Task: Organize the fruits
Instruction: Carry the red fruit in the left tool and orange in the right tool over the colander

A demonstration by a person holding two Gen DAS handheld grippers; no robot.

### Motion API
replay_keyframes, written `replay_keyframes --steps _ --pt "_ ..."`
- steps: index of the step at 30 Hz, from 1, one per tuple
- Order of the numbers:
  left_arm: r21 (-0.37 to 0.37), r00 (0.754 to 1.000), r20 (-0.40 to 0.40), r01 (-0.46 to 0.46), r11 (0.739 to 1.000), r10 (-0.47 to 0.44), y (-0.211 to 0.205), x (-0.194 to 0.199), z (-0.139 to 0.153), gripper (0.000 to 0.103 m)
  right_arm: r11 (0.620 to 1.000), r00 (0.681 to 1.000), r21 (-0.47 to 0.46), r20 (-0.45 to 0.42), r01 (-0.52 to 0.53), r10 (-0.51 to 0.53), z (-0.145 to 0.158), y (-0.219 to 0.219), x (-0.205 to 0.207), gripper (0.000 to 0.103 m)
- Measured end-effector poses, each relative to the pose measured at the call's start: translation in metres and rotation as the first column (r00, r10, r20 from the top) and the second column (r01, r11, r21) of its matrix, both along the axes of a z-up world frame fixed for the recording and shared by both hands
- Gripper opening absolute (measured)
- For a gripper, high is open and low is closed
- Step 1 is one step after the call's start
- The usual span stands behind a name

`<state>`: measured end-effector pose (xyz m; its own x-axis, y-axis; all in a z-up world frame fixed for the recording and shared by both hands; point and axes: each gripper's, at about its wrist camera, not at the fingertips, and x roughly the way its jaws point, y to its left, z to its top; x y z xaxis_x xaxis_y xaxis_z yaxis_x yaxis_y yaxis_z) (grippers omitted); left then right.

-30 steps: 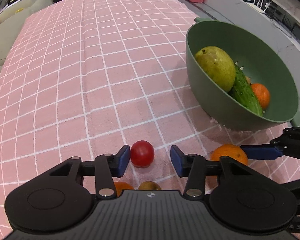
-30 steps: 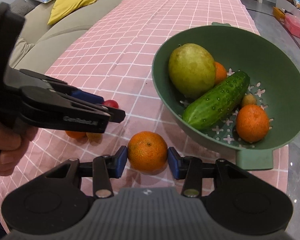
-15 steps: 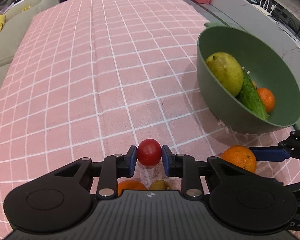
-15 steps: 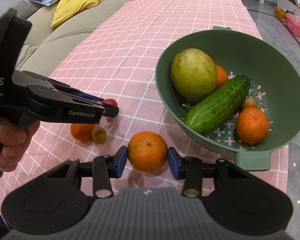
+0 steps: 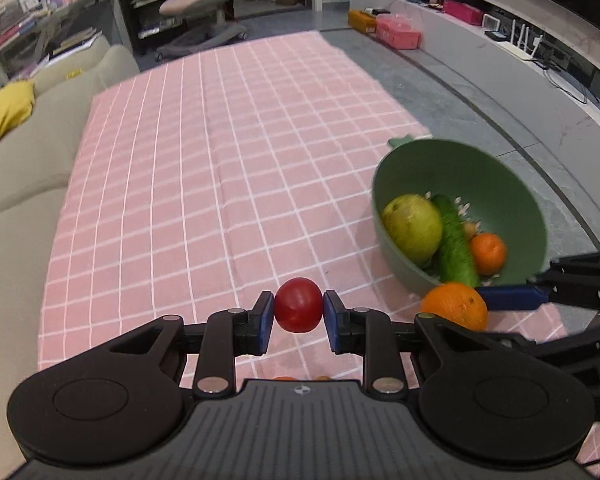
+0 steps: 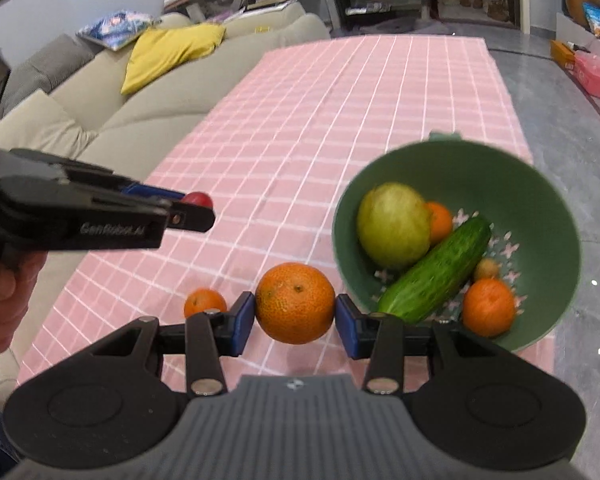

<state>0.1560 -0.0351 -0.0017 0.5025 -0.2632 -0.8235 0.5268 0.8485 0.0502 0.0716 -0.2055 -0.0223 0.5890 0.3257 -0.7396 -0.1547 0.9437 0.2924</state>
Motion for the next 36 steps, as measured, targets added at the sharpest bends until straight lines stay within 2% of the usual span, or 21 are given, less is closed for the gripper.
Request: replay_keyframes --steps 7,10,12,17,19,22,26,31,36 --pt "-0.017 0.998 0.055 0.042 0.999 -0.041 -0.027 -0.014 0.026 0.030 0.999 0.996 0.002 0.069 0.052 -0.052 0.042 -0.020 -0.009 0.041" --pt "-0.063 0.995 0.087 0.049 0.997 -0.043 -0.037 -0.017 0.046 0.030 0.996 0.989 -0.033 0.120 0.087 -0.083 0.072 -0.034 -0.009 0.041" --pt "-0.101 0.993 0.113 0.053 0.994 -0.041 -0.045 -0.019 0.062 0.030 0.990 0.978 -0.054 0.172 0.129 -0.118 0.099 -0.049 -0.008 0.041" --pt "-0.164 0.976 0.202 0.117 0.980 -0.082 -0.073 -0.028 0.099 0.030 0.981 0.946 0.006 0.263 0.193 -0.188 0.164 -0.093 -0.008 0.041" --pt "-0.181 0.968 0.232 0.142 0.973 -0.098 -0.084 -0.029 0.108 0.030 0.976 0.934 0.004 0.290 0.217 -0.209 0.181 -0.107 -0.005 0.041" --pt "-0.194 0.968 0.222 0.165 0.967 -0.121 -0.100 -0.024 0.105 0.030 0.972 0.924 0.005 0.309 0.237 -0.227 0.193 -0.123 0.003 0.041" --pt "-0.163 0.974 0.176 0.174 0.971 -0.145 -0.121 -0.012 0.076 0.030 0.971 0.932 0.001 0.279 0.240 -0.231 0.177 -0.137 0.020 0.041" --pt "-0.152 0.987 0.077 0.149 0.977 -0.139 -0.134 -0.002 0.024 0.030 0.979 0.962 -0.035 0.195 0.199 -0.189 0.121 -0.145 0.048 0.041" --pt "-0.139 0.988 -0.022 0.150 0.979 -0.154 -0.151 -0.001 -0.025 0.030 0.984 0.990 -0.114 0.053 0.138 -0.133 0.059 -0.141 0.072 0.041"
